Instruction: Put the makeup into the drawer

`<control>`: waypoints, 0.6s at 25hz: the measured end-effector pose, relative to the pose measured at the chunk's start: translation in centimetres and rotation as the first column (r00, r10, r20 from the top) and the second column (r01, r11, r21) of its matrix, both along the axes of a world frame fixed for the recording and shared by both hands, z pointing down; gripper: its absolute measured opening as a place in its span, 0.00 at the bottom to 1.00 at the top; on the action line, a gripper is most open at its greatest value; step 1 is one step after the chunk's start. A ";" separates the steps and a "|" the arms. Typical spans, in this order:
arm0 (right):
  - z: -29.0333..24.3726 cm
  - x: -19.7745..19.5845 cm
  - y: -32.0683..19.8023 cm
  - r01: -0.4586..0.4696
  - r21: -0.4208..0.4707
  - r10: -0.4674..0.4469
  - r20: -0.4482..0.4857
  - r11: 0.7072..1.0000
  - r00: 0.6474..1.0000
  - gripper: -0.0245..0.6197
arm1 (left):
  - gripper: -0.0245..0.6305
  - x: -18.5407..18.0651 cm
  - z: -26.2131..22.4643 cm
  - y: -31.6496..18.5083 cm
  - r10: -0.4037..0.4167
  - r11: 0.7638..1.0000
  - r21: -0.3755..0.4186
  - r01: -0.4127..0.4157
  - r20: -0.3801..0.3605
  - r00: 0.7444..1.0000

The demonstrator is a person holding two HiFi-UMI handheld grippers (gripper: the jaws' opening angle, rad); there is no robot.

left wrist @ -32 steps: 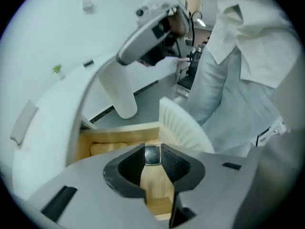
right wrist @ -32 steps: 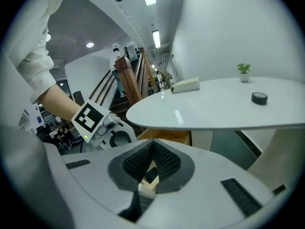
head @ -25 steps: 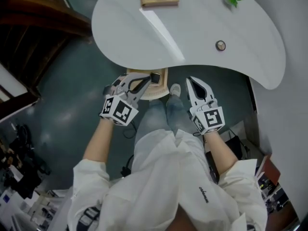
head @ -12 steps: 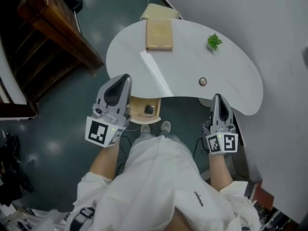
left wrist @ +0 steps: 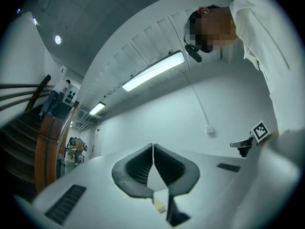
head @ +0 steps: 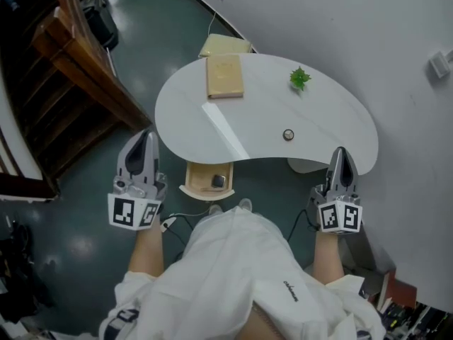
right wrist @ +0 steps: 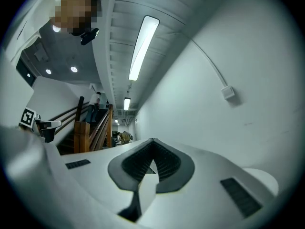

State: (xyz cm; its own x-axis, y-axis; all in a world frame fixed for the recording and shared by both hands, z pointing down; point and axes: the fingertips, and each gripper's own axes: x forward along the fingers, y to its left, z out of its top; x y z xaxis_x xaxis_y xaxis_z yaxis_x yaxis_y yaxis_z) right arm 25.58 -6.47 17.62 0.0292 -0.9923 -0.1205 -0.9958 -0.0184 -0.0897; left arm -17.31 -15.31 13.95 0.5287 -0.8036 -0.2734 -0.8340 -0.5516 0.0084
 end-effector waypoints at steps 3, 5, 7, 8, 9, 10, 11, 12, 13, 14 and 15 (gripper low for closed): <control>-0.2 0.9 0.7 -0.025 0.008 0.025 0.000 1.000 1.000 0.06 | 0.08 -1.1 0.6 -0.3 -0.023 1.000 -0.018 0.022 -0.015 1.000; 0.0 1.1 1.1 -0.036 0.005 0.036 0.003 0.999 0.999 0.06 | 0.08 -1.4 0.8 -0.5 -0.029 0.999 -0.025 0.028 -0.025 0.999; 0.3 1.2 1.4 -0.042 -0.001 0.042 0.001 0.999 0.999 0.06 | 0.08 -1.5 0.9 -0.6 -0.031 0.999 -0.025 0.031 -0.021 0.999; 0.4 1.3 1.5 -0.044 -0.005 0.044 0.000 0.999 0.999 0.06 | 0.08 -1.4 1.0 -0.6 -0.031 0.999 -0.026 0.031 -0.018 0.999; 0.5 1.3 1.6 -0.045 -0.008 0.045 0.000 0.999 0.999 0.06 | 0.08 -1.3 1.0 -0.6 -0.030 0.999 -0.027 0.030 -0.016 0.999; 0.5 1.4 1.6 -0.045 -0.010 0.045 0.003 0.999 0.999 0.06 | 0.08 -1.2 1.1 -0.5 -0.029 0.999 -0.027 0.029 -0.015 0.999; 0.5 1.4 1.6 -0.045 -0.010 0.045 0.005 0.999 0.999 0.06 | 0.08 -1.1 1.0 -0.5 -0.028 0.999 -0.027 0.028 -0.013 1.000; 0.5 1.5 1.5 -0.046 -0.011 0.046 0.007 0.999 0.999 0.06 | 0.08 -1.0 1.0 -0.5 -0.027 0.999 -0.027 0.027 -0.009 1.000; 0.5 1.5 1.5 -0.047 -0.012 0.047 0.007 0.999 0.999 0.06 | 0.08 -0.9 1.0 -0.5 -0.026 0.999 -0.026 0.026 -0.003 1.000; 0.6 1.5 1.6 -0.049 -0.014 0.049 0.006 0.999 0.999 0.06 | 0.08 -0.8 1.1 -0.5 -0.024 0.999 -0.025 0.025 0.004 1.000; 0.7 1.5 1.6 -0.050 -0.016 0.050 0.007 0.999 0.999 0.06 | 0.08 -0.7 1.2 -0.4 -0.023 0.999 -0.025 0.024 0.009 1.000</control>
